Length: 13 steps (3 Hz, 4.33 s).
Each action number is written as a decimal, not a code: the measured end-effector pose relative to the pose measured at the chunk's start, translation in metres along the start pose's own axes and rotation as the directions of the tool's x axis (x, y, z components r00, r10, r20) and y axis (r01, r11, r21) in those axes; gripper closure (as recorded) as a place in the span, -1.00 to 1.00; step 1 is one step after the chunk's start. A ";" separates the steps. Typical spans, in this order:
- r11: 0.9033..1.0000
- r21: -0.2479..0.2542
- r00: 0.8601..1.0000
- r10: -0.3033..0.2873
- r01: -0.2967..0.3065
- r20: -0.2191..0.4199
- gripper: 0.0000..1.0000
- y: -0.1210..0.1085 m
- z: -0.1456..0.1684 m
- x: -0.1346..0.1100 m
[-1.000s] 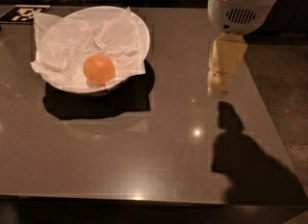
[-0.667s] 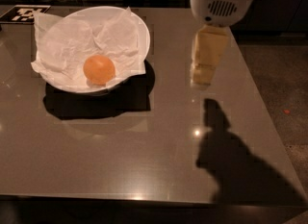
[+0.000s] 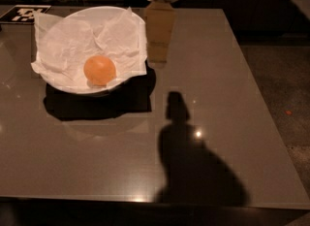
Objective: Pick orange from white bowl
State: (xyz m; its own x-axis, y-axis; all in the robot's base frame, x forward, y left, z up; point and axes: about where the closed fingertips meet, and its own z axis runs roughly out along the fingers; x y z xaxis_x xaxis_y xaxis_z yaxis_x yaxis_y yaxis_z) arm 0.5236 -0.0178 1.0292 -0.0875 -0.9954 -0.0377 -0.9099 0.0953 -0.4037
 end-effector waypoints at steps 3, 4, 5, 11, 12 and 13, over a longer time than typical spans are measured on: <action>0.997 0.024 0.993 -0.080 0.078 0.086 -1.00 -0.034 0.005 -0.079; 0.995 -0.030 0.990 -0.089 0.093 0.111 -1.00 -0.043 0.030 -0.108; 0.991 -0.108 0.988 -0.069 0.084 0.139 -1.00 -0.045 0.060 -0.129; 0.871 -0.490 0.958 0.162 -0.027 0.236 -0.58 -0.002 0.169 -0.168; 0.859 -0.511 0.958 0.176 -0.038 0.225 -0.56 -0.001 0.183 -0.164; 0.852 -0.521 0.959 0.184 -0.046 0.215 -0.38 -0.004 0.195 -0.161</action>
Offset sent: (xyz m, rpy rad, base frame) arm 0.0282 0.0695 0.0186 0.0273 -0.0062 0.1210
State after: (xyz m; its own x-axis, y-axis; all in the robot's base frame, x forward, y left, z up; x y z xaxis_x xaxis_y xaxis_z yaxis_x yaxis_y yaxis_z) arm 0.6204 0.1416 0.8587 -0.1640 -0.9375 -0.3068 -0.9827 0.1279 0.1343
